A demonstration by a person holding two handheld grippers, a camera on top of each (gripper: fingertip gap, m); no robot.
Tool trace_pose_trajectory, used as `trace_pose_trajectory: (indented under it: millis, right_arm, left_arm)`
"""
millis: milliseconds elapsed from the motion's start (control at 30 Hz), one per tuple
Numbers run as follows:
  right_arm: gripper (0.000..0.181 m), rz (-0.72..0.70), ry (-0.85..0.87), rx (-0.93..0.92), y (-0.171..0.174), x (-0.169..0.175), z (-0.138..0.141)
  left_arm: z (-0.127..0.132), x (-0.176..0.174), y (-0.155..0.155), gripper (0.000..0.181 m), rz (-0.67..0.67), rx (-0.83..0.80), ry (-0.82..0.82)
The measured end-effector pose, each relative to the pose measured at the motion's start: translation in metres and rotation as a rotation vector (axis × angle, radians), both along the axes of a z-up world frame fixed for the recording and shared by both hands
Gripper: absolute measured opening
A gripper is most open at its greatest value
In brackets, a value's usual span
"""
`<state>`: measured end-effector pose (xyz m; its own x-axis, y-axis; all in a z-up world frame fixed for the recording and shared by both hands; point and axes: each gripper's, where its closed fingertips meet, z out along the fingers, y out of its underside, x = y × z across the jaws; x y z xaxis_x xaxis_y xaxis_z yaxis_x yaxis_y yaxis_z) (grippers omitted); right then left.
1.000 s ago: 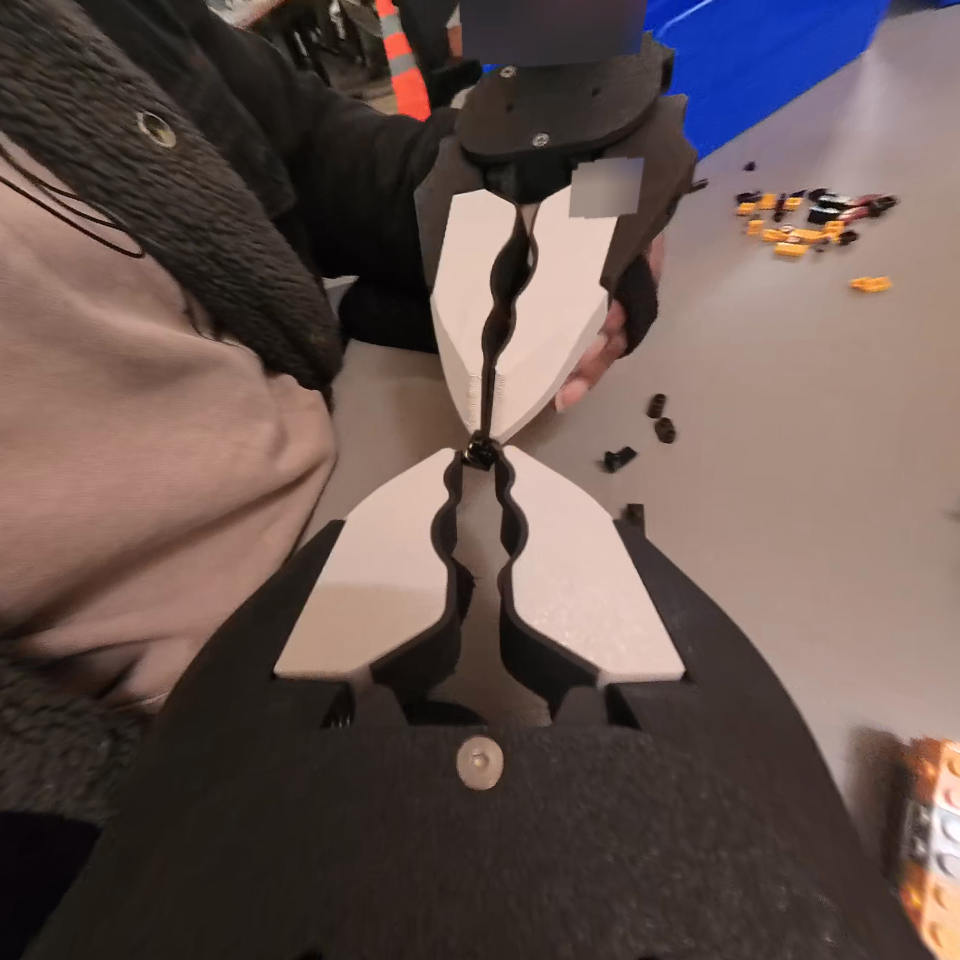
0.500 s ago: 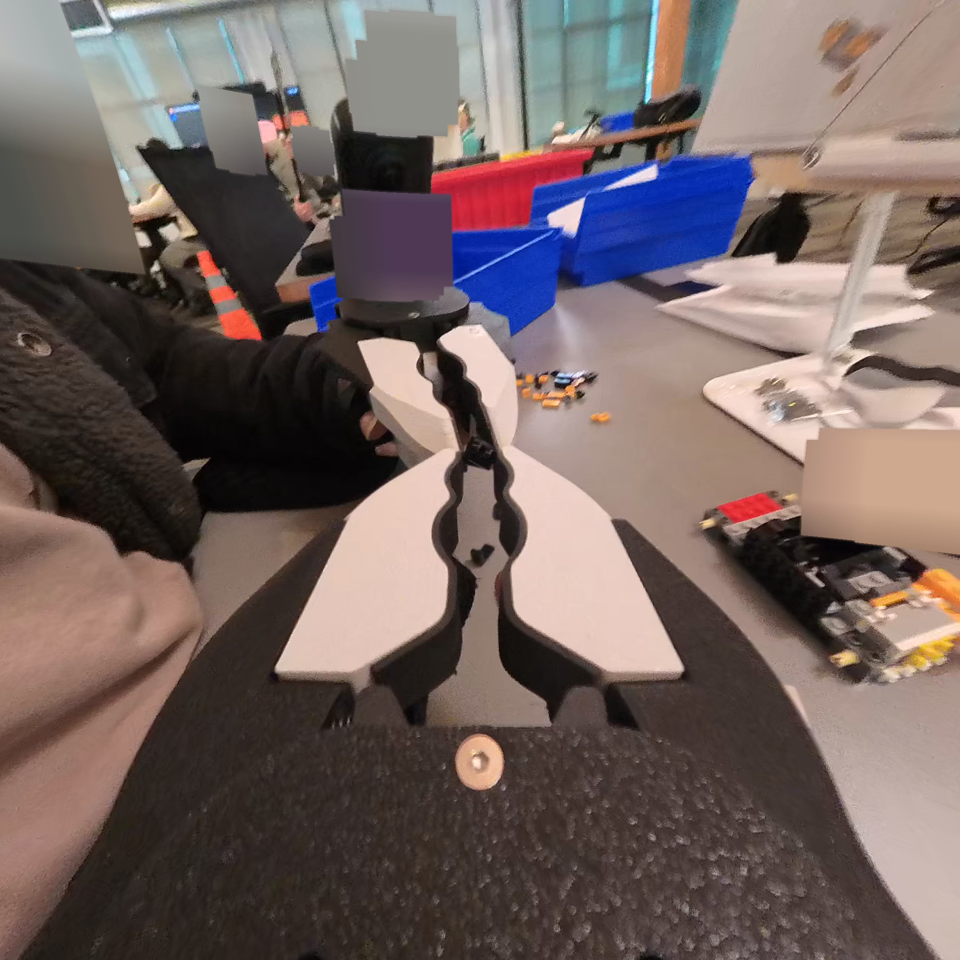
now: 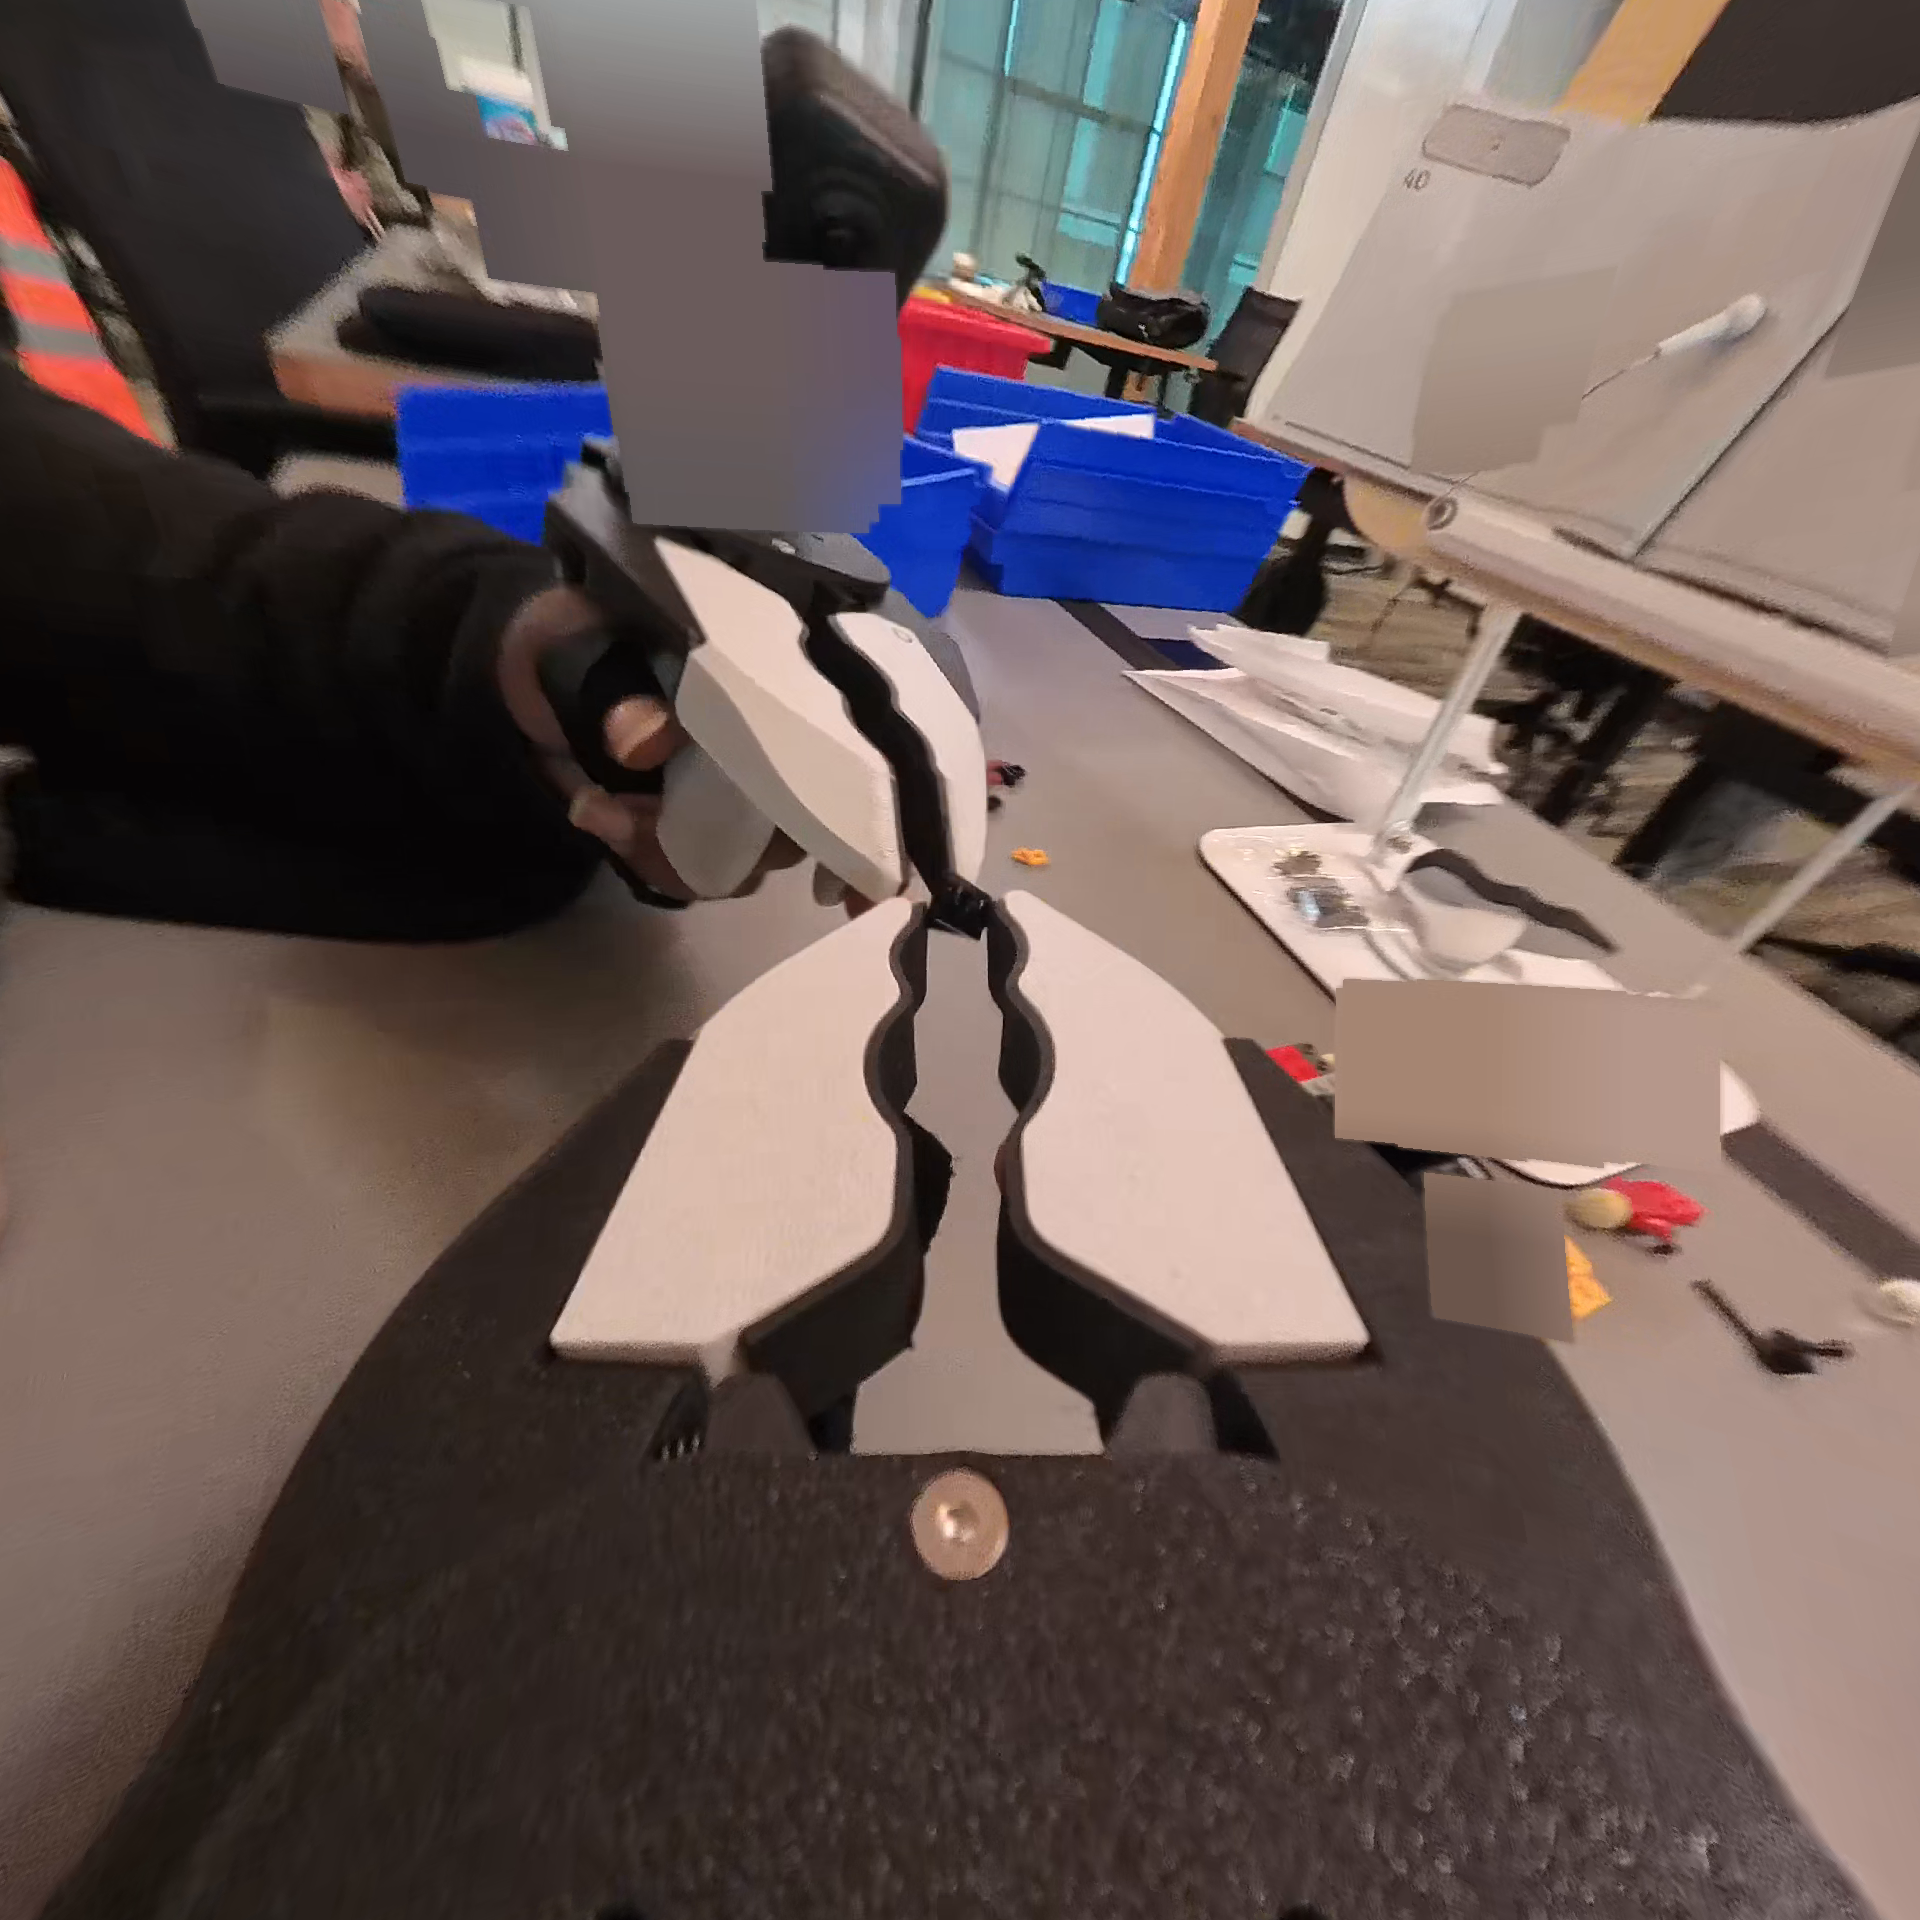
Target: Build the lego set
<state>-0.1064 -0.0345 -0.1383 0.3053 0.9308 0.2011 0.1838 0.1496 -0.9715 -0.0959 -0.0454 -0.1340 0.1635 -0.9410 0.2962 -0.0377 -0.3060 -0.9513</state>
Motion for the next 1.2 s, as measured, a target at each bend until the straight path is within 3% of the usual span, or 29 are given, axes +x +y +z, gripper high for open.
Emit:
trace_pose_trajectory:
  millis: [300,433,567,767,900,1033,1200]
  right_arm:
    - [0.01,-0.128,-0.186,0.395,0.003,-0.003,-0.006]
    - [0.011,-0.143,-0.242,0.47,0.003,-0.005,-0.01]
    - [0.013,-0.094,-0.288,0.429,0.001,-0.005,-0.019]
    - [0.019,0.151,-0.453,0.422,-0.016,0.001,-0.027]
    - [0.019,0.281,-0.579,0.455,-0.027,0.003,-0.038]
    - [0.012,0.293,-0.606,0.465,-0.023,0.007,-0.04]
    - [0.007,0.237,-0.482,0.231,-0.016,0.008,-0.045]
  left_arm:
    - [-0.006,-0.001,0.005,0.011,-0.028,-0.23,-0.058]
    - [-0.011,0.001,0.002,0.006,-0.056,-0.257,-0.038]
    - [-0.019,-0.001,0.001,0.005,-0.102,-0.348,-0.006]
    - [-0.039,-0.001,-0.014,0.004,-0.296,-0.596,0.09]
    - [-0.046,0.008,-0.023,0.004,-0.392,-0.644,0.156]
    - [-0.047,0.01,-0.018,0.004,-0.405,-0.666,0.16]
    - [-0.05,0.009,-0.011,0.006,-0.343,-0.571,0.169]
